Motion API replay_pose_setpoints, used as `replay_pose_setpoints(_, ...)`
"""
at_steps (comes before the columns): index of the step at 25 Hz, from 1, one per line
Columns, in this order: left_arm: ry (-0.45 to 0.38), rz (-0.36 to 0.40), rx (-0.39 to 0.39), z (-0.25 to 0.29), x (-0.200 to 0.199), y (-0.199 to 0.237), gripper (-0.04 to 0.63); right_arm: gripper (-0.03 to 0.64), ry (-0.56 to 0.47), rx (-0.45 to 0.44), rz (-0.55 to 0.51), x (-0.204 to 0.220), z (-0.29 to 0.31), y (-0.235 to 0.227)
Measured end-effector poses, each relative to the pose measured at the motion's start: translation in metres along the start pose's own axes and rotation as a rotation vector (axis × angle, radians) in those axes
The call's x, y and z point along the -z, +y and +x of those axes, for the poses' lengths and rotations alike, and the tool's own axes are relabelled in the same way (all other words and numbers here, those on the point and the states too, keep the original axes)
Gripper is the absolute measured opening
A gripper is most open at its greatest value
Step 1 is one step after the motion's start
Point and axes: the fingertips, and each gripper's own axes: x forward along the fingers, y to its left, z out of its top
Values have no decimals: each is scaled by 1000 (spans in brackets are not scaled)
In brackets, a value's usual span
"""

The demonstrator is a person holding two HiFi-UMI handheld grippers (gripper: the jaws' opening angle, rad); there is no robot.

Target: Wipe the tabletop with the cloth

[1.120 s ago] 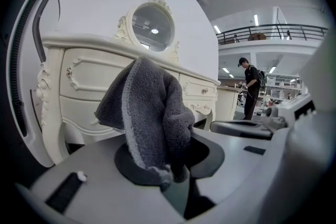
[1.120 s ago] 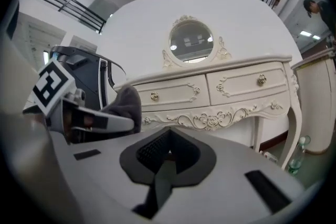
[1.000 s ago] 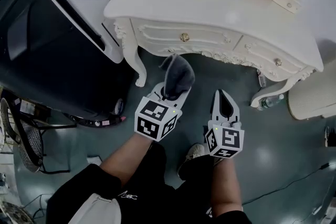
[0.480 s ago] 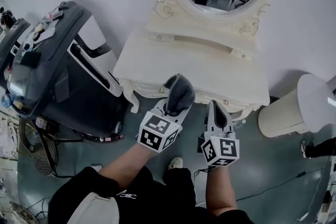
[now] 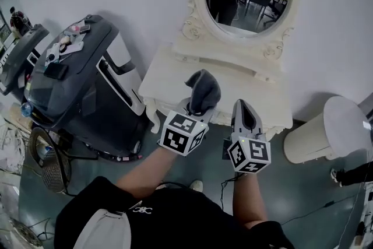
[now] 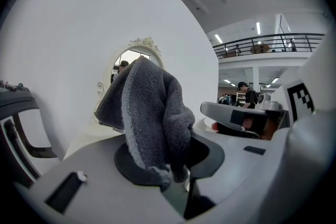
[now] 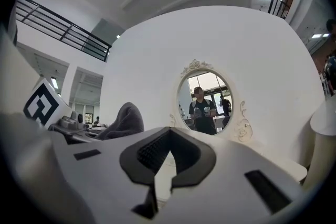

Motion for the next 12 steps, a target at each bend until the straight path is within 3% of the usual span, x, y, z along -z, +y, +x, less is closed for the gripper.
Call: replay_pose_setpoints(12,3,30,-4,-36,0,26,94,5,4,0,55,5,0,34)
